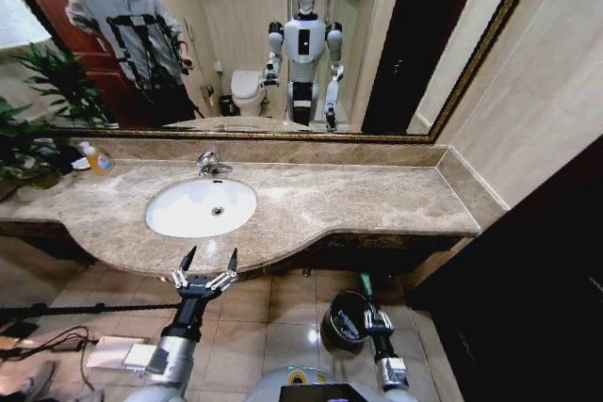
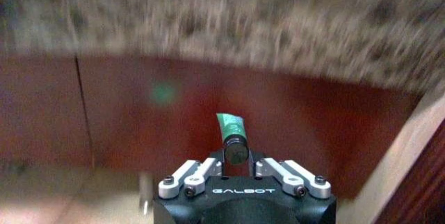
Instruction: Pick up the trash from the sink and place it in the trash bin.
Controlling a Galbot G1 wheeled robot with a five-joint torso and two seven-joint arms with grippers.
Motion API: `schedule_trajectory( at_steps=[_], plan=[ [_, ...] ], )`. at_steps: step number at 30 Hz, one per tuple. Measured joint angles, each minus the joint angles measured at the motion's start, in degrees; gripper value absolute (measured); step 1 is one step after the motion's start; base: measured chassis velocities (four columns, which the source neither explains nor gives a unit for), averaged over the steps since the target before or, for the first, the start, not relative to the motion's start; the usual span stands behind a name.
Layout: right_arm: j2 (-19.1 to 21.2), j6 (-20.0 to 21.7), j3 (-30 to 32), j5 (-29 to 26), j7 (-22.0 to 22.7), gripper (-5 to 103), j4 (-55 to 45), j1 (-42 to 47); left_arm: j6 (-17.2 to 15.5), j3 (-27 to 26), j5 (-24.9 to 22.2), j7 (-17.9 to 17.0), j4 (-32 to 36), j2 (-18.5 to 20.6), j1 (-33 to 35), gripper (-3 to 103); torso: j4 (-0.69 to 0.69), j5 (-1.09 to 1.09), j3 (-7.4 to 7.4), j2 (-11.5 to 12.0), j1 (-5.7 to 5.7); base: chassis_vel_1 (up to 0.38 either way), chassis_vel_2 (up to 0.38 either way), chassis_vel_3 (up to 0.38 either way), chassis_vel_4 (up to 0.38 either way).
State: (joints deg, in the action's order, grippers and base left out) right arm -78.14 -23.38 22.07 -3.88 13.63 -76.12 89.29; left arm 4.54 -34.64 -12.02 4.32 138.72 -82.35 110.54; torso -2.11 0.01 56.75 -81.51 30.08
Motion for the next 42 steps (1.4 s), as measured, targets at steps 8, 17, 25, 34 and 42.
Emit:
schedule_trajectory(
  at_steps=[8,17,25,34,42],
  plan=[
    [-0.7,10.1,-0.4,-1.2,-6.6,20,14.1,-8.0,0.0,0.0,0.0,0.0,0.0,0.0,0.0,100,0.0,-0.01,0.0,0.0,0.0,0.0,0.0,0.0,0.0],
    [-1.7,16.6,-0.1,-2.0,-11.1,20,26.7,-16.2,0.0,0.0,0.0,0.0,0.0,0.0,0.0,100,0.0,-0.01,0.0,0.0,0.0,0.0,0.0,0.0,0.0],
    [-3.5,15.9,-0.1,-1.2,-11.3,20,37.0,-24.8,0.0,0.0,0.0,0.0,0.0,0.0,0.0,100,0.0,-0.01,0.0,0.0,0.0,0.0,0.0,0.0,0.0],
    [-4.5,15.3,0.1,-0.9,-12.5,43,44.1,-29.2,0.0,0.0,0.0,0.0,0.0,0.0,0.0,100,0.0,-0.01,0.0,0.0,0.0,0.0,0.0,0.0,0.0],
    [-4.1,13.9,0.3,-1.2,-13.0,76,41.6,-27.9,0.0,0.0,0.0,0.0,0.0,0.0,0.0,100,0.0,0.0,0.0,0.0,0.0,0.0,0.0,0.0,0.0]
  ],
)
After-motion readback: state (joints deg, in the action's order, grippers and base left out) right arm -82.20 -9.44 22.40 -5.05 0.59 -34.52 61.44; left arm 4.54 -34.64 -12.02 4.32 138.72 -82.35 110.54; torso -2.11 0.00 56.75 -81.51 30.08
